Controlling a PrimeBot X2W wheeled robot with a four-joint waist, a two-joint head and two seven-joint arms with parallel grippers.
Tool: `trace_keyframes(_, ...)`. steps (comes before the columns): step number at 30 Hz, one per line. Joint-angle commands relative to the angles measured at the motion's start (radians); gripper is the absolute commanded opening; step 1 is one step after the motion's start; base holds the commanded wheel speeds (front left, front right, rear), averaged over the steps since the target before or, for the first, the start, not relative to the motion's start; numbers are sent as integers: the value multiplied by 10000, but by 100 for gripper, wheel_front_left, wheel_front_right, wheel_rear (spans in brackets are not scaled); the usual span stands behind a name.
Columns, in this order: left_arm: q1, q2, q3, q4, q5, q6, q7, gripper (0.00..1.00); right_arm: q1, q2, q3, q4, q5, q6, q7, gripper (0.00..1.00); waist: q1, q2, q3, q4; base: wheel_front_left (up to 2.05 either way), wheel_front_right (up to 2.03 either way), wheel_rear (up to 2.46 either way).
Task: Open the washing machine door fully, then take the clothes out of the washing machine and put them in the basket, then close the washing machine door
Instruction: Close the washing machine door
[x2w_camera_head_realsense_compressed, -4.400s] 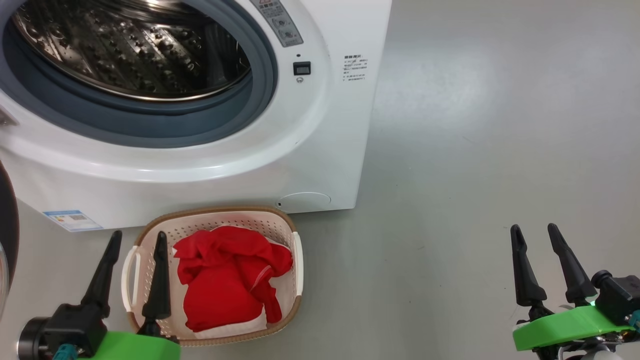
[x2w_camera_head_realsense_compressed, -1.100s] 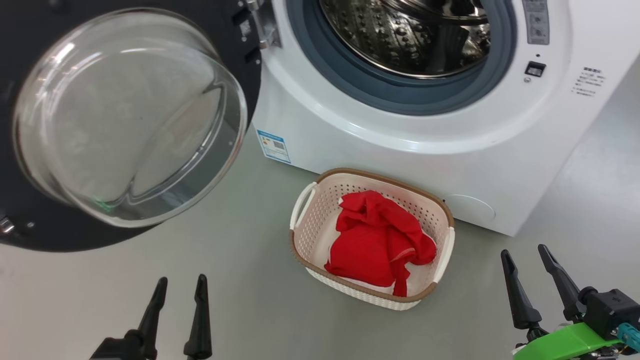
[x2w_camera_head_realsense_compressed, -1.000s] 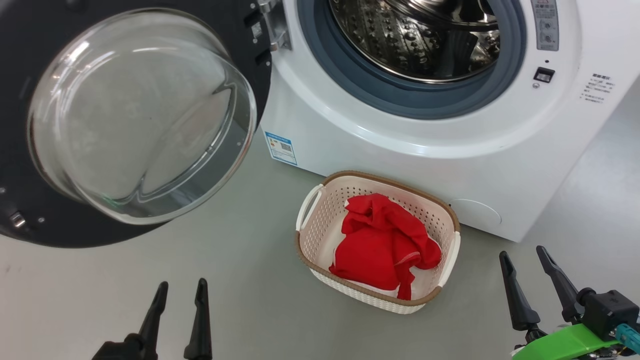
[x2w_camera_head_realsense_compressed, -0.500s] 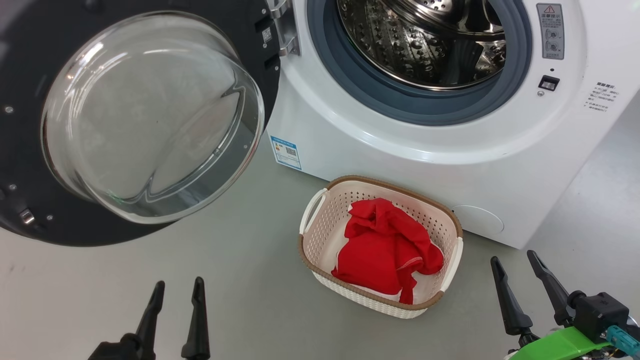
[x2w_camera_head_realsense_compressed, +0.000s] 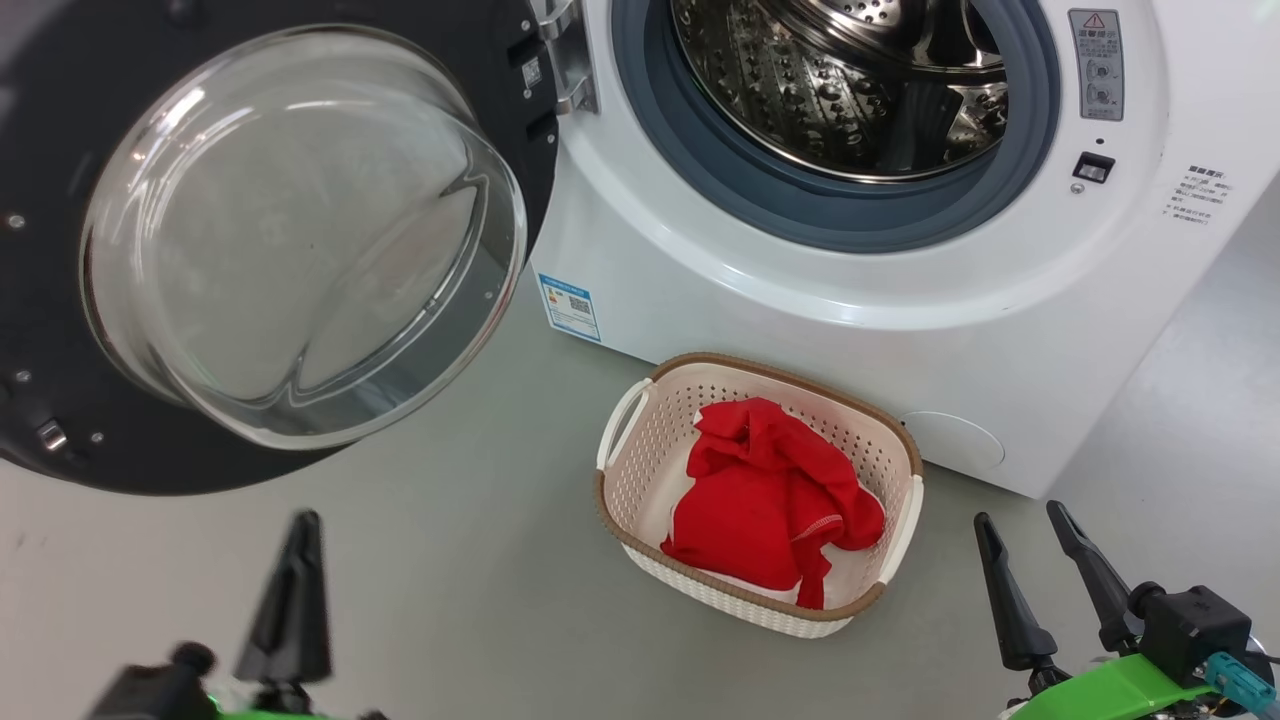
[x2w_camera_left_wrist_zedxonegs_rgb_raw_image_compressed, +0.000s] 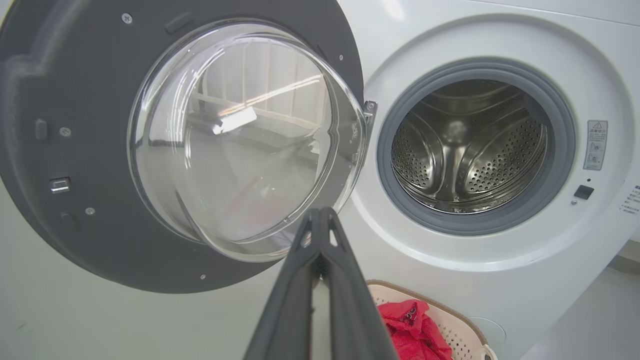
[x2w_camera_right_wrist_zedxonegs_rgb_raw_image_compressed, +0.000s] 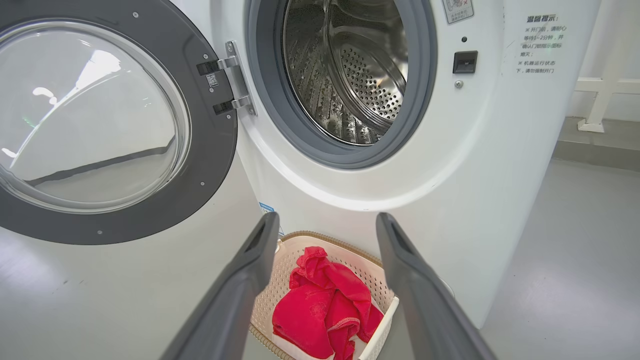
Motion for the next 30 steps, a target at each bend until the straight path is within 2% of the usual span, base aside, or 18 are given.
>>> trace_keyframes(1, -568, 83, 608, -493, 129, -110, -49, 0, 71, -42, 236, -279, 62, 65, -65, 100, 0, -1, 64, -57, 0, 0, 0)
trace_keyframes(7, -1963, 425, 2325, -1496, 816, -749, -49, 0, 37, 46, 76, -358, 17, 65, -65, 100, 0, -1, 323, -185, 0, 0, 0)
trace_keyframes(14, -4222, 1788, 3832, -1230, 571, -1070, -49, 0, -148, 59, -4, -413, -24, 65, -65, 100, 0, -1, 669, -341, 0, 0, 0)
trace_keyframes(23, -6580, 3427, 4873, 755, -1082, -1107, -49, 0, -418, 65, -40, -468, -71, 65, -65, 100, 0, -1, 1102, -405, 0, 0, 0)
trace_keyframes(25, -6794, 3589, 5013, 1109, -1271, -1107, -49, 0, -446, 53, -46, -476, -70, 65, -65, 100, 0, -1, 1151, -405, 0, 0, 0)
trace_keyframes(30, -7727, 4504, 5226, 3347, -1987, -1108, -49, 0, -580, -22, -51, -497, -77, 65, -65, 100, 0, -1, 1397, -413, 0, 0, 0)
